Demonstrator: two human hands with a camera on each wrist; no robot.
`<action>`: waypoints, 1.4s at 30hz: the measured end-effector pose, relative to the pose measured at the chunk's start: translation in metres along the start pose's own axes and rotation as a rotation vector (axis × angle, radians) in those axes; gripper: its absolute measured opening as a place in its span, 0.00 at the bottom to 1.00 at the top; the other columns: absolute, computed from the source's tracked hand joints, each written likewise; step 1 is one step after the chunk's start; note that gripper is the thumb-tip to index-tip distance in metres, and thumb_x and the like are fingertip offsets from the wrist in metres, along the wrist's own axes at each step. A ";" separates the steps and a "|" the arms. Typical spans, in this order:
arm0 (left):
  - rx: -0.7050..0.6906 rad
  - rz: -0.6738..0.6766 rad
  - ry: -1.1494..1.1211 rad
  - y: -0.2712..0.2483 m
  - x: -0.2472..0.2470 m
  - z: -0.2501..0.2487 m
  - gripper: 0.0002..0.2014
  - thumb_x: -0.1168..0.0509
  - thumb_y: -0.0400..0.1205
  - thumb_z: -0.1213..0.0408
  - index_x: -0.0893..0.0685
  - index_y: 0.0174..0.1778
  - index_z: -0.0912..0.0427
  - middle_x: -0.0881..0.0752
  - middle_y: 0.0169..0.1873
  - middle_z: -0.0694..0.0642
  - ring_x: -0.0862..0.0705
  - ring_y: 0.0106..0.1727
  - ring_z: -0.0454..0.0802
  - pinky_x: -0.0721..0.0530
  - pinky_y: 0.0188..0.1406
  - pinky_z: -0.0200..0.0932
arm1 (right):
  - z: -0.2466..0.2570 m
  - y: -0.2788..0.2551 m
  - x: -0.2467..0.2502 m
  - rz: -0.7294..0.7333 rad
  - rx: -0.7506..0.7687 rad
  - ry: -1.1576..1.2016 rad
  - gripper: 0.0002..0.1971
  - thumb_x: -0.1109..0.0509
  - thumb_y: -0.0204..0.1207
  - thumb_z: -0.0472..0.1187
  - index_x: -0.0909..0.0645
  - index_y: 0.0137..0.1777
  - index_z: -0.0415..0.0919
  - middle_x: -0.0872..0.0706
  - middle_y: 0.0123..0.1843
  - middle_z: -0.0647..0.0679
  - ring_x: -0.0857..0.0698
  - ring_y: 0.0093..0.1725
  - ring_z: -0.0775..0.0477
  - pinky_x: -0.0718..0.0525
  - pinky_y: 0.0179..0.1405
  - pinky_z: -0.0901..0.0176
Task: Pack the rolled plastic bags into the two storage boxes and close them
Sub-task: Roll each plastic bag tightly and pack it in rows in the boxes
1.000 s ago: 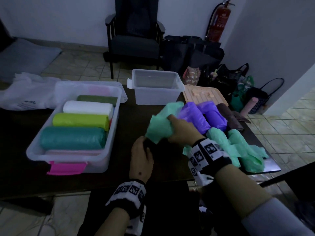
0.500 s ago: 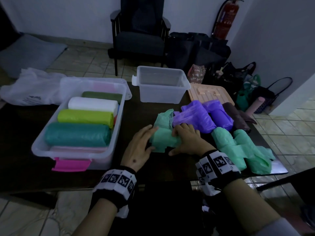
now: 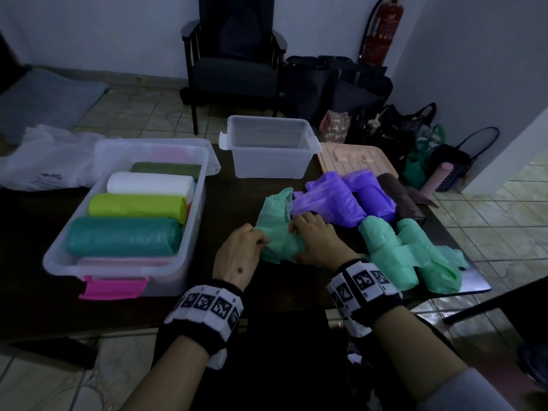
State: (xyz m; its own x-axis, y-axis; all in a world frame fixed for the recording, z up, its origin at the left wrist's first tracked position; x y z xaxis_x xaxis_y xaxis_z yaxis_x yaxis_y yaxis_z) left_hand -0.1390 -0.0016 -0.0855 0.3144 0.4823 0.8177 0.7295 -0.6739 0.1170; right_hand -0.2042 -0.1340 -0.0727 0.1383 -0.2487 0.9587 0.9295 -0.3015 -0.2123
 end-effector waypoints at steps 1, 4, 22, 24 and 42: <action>0.000 0.003 0.032 0.001 0.002 -0.001 0.10 0.39 0.83 0.65 0.14 0.55 0.54 0.20 0.56 0.51 0.22 0.59 0.50 0.22 0.58 0.45 | 0.000 -0.001 -0.001 -0.003 0.001 0.002 0.28 0.23 0.68 0.44 0.31 0.65 0.46 0.30 0.69 0.47 0.32 0.70 0.45 0.34 0.70 0.48; 0.072 0.068 -0.041 0.006 0.006 0.000 0.08 0.39 0.83 0.63 0.17 0.54 0.53 0.18 0.56 0.51 0.20 0.58 0.50 0.21 0.59 0.48 | -0.003 -0.007 -0.006 0.003 -0.008 0.029 0.29 0.22 0.65 0.46 0.32 0.62 0.48 0.28 0.67 0.49 0.30 0.67 0.45 0.33 0.66 0.48; 0.431 0.525 -0.079 0.053 -0.011 0.012 0.16 0.43 0.84 0.70 0.19 0.65 0.66 0.19 0.64 0.66 0.20 0.63 0.64 0.20 0.62 0.49 | 0.005 -0.028 -0.020 -0.050 0.032 0.014 0.30 0.29 0.70 0.58 0.32 0.68 0.46 0.29 0.65 0.47 0.30 0.66 0.44 0.33 0.62 0.49; 0.425 0.518 -0.077 0.054 -0.012 0.018 0.15 0.42 0.82 0.70 0.15 0.62 0.63 0.17 0.60 0.63 0.18 0.61 0.63 0.18 0.62 0.51 | 0.011 -0.030 -0.024 -0.010 0.057 0.076 0.30 0.26 0.68 0.54 0.32 0.67 0.44 0.28 0.64 0.45 0.28 0.65 0.43 0.30 0.61 0.51; 0.485 0.486 -0.677 0.072 -0.008 -0.011 0.16 0.30 0.77 0.70 0.19 0.59 0.74 0.13 0.49 0.65 0.14 0.48 0.58 0.16 0.54 0.50 | 0.040 -0.040 -0.040 0.074 0.158 -0.053 0.32 0.30 0.72 0.39 0.39 0.75 0.41 0.26 0.69 0.42 0.26 0.69 0.40 0.30 0.60 0.48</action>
State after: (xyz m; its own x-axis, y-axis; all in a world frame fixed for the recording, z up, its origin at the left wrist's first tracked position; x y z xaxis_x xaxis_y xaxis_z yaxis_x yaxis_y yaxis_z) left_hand -0.0959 -0.0603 -0.0771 0.8212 0.5348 0.1988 0.5513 -0.6537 -0.5185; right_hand -0.2336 -0.0755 -0.0950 0.2219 -0.2151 0.9511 0.9577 -0.1350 -0.2540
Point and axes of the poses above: each hand's wrist, its own y-axis towards the middle knuckle, its own x-axis out of the back of the hand, z = x × y, the point moved 5 cm from there along y, towards the middle knuckle
